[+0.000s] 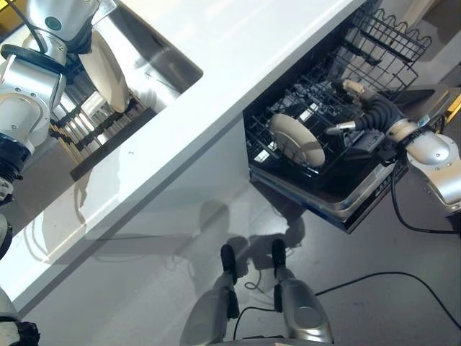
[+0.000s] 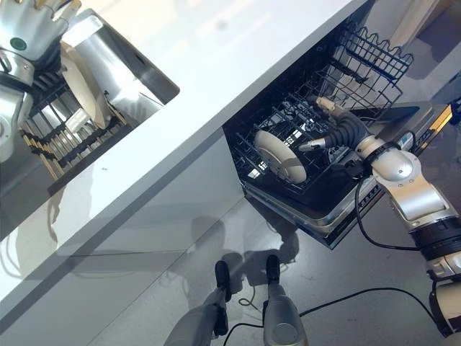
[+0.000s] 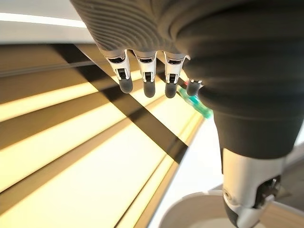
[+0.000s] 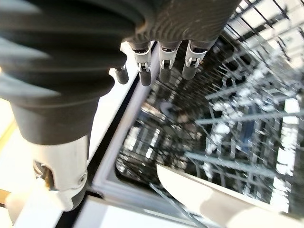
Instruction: Pick up plates and place into dishwasher.
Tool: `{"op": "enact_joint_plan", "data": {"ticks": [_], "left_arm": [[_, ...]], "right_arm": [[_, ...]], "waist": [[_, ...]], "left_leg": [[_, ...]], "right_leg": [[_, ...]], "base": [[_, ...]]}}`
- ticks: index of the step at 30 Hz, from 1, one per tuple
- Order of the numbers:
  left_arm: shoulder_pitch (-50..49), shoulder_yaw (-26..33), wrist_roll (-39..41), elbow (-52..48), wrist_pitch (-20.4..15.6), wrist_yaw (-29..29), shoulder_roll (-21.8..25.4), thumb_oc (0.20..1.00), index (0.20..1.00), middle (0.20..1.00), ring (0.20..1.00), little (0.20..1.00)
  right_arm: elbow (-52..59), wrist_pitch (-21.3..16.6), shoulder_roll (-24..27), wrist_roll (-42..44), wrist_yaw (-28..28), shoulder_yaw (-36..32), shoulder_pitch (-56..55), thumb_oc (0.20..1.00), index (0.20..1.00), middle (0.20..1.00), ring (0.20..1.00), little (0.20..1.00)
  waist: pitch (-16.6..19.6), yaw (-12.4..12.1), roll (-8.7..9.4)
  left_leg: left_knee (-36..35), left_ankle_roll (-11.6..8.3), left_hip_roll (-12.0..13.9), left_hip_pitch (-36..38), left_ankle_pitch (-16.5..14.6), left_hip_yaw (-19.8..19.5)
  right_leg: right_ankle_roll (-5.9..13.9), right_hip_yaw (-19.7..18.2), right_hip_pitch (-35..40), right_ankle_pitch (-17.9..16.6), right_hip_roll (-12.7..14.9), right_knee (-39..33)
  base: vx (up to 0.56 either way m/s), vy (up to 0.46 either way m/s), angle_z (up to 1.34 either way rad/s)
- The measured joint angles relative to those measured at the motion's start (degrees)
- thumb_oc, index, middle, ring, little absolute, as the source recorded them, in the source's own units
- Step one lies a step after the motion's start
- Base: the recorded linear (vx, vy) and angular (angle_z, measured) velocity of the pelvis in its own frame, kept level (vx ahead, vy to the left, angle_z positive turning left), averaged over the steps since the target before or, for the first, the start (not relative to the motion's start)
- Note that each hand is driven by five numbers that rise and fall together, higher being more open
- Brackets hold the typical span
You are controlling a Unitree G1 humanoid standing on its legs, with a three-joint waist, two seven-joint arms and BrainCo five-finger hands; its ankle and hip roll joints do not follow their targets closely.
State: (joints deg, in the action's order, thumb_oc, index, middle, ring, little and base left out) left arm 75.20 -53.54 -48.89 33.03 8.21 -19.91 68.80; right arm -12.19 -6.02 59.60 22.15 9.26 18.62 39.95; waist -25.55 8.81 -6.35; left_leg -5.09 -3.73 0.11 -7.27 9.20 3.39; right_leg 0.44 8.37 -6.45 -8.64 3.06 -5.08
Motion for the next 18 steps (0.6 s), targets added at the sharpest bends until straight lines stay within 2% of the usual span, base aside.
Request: {"op": "enact_joint_plan", "data": {"ticks": [9, 16, 17, 18], "left_arm": [[0.0, -1.6, -2.1, 4.3, -0.8, 15.9, -0.2, 1.0, 1.0, 1.0, 1.0, 1.0], [-0.1, -1.6, -2.2, 5.3, -0.9, 22.8, -0.3, 1.0, 1.0, 1.0, 1.0, 1.0], [-0.1, -1.6, -2.2, 5.6, -1.0, 23.3, -0.4, 0.859, 0.859, 0.859, 0.859, 0.859], [-0.1, -1.6, -2.1, 6.0, -1.3, 23.3, -0.4, 0.551, 0.551, 0.551, 0.551, 0.551]], "right_arm": [[1.3, -0.8, 0.0, -0.2, -3.4, -1.2, 0.0, 1.0, 1.0, 1.0, 1.0, 1.0], [1.4, -0.8, 0.0, -0.1, -5.0, -2.6, -2.5, 1.0, 1.0, 1.0, 1.0, 1.0], [1.4, -0.8, 0.0, -0.1, -5.0, -2.6, -2.5, 1.0, 1.0, 1.0, 1.0, 1.0], [1.4, -0.8, 0.0, -0.1, -5.4, -2.6, -2.5, 1.0, 1.0, 1.0, 1.0, 1.0]], "waist": [[-0.1, 0.0, 0.05], [-0.8, 0.0, 0.3], [-0.8, 0.0, 0.3], [-0.8, 0.0, 0.31]], "left_leg": [[0.0, -0.43, 0.0, 0.3, -0.3, 1.2], [0.0, -0.41, 0.0, -0.2, -0.3, 1.2], [0.0, -0.4, 0.0, -0.2, -0.3, 1.2], [0.0, -0.4, 0.0, -0.2, -0.3, 1.2]], "right_leg": [[0.33, -1.3, -0.3, 0.0, -0.1, 0.0], [0.17, -1.4, -0.9, -0.3, -0.1, 0.0], [0.14, -1.4, -0.9, -0.4, -0.1, 0.0], [0.05, -1.4, -1.0, -0.5, -0.1, 0.0]], "base": [[-0.01, 0.004, -0.08], [-0.02, -0.001, 0.0], [0.0, 0.0, 0.0], [0.0, 0.0, 0.0]]}}
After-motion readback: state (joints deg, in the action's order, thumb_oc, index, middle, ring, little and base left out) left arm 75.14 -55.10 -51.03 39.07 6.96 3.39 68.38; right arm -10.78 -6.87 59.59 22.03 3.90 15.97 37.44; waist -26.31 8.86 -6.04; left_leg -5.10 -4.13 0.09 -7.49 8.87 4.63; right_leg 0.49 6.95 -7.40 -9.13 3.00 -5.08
